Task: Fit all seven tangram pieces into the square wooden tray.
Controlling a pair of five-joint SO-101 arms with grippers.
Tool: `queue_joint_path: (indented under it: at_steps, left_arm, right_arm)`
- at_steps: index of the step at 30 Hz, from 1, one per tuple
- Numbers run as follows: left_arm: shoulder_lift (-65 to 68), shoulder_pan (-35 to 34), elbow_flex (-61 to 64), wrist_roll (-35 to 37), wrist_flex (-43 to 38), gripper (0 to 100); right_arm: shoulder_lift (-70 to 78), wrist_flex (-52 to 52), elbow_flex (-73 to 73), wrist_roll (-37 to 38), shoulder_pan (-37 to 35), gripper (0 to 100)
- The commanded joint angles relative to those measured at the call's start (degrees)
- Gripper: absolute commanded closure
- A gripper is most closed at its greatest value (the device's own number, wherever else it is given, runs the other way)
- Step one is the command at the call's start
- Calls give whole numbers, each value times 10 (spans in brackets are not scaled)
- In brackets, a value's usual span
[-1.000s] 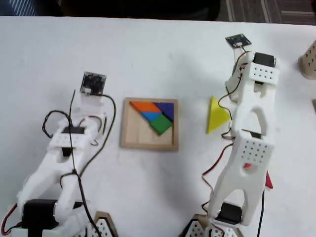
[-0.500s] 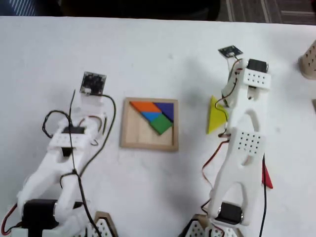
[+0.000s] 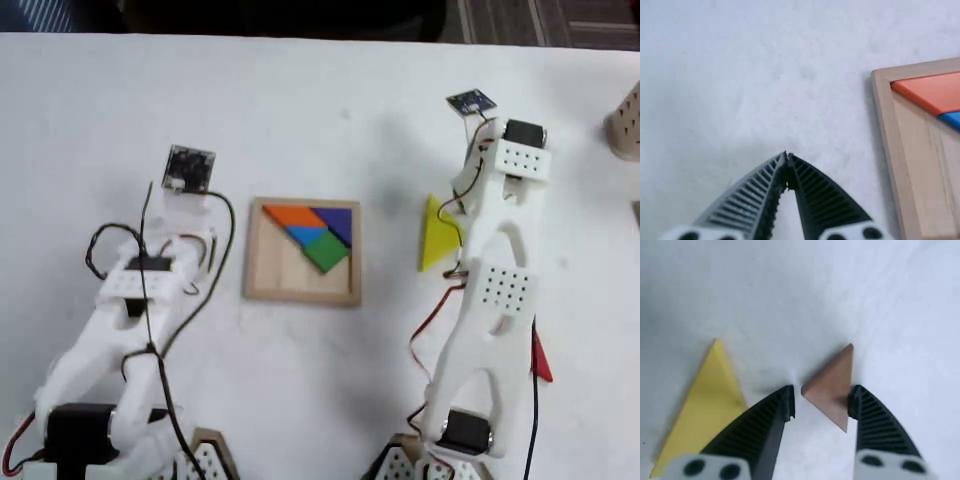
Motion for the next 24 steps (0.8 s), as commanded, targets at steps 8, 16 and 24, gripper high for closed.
queue_joint_path:
  at_steps: [8,16,24]
  left_arm:
    - [2,3,-29,-5,-14,976]
    - [2,3,-29,-5,-14,976]
    - [2,3,-27,-5,-14,976]
  right_arm:
    - [-12,29,-62,3,1,837]
    - [-8,40,-75,2,1,837]
    - [29,12,-80,-47,1,838]
